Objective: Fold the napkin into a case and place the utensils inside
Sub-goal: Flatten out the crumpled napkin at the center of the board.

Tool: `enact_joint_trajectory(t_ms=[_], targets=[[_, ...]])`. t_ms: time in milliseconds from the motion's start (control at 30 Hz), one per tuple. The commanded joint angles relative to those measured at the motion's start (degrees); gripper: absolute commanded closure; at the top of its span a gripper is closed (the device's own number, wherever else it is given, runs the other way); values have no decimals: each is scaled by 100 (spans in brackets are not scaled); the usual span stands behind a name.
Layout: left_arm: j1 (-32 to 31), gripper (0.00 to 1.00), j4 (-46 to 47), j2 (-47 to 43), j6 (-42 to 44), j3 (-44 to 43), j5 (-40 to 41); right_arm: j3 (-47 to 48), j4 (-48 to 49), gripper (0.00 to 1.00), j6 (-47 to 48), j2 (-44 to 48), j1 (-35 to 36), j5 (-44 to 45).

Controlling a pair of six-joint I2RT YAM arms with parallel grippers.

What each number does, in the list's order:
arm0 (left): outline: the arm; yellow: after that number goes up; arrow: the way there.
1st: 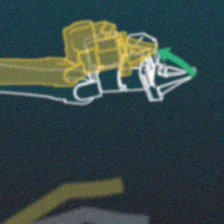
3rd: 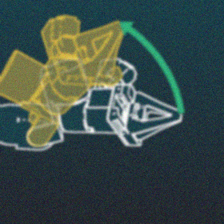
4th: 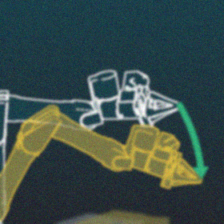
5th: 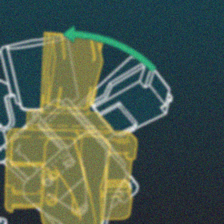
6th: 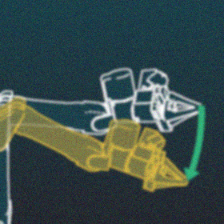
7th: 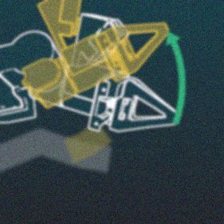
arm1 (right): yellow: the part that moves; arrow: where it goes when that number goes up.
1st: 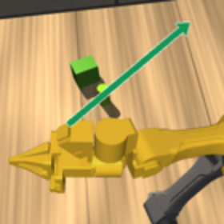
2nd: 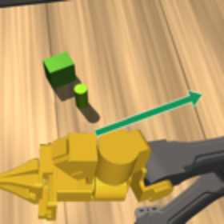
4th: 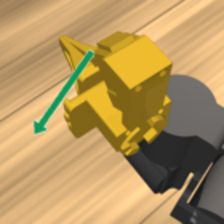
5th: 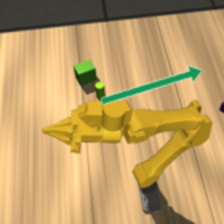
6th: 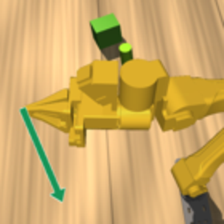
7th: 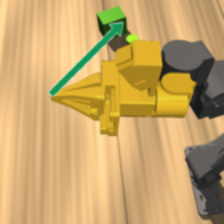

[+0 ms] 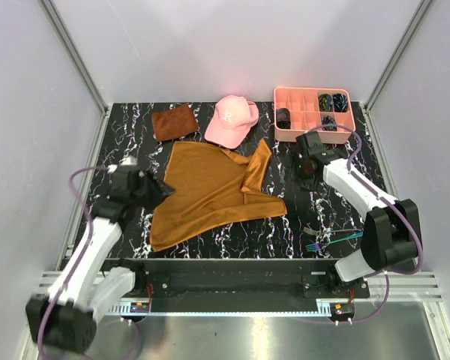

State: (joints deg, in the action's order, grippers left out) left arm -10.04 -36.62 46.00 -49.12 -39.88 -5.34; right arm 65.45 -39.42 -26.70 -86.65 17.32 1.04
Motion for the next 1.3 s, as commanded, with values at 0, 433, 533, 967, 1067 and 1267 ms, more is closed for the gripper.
enact_joint_trajectory(t_ms=[0, 433, 533, 967, 1067, 1267], targets=[[-697, 45, 1825, 1471, 183, -344, -741, -664, 391, 23, -327, -27, 227, 89], [-1509, 44, 1993, 2872, 518, -838, -450, -1412, 1033, 52, -573, -360, 817, 344], [-1509, 44, 1782, 2512, 535, -532, -213, -1386, 866, 52, -626, -449, 852, 634], [-1509, 38, 860, 2080, -114, -213, 938, -1465, 927, 85, -977, -827, 975, 819], [-1509, 36, 674, 2115, -300, -205, 1097, -1702, 1076, 100, -1205, -573, 975, 906], [-1501, 37, 1078, 3219, 297, -652, 710, -2027, 1059, 100, -1417, 569, 905, 1592]])
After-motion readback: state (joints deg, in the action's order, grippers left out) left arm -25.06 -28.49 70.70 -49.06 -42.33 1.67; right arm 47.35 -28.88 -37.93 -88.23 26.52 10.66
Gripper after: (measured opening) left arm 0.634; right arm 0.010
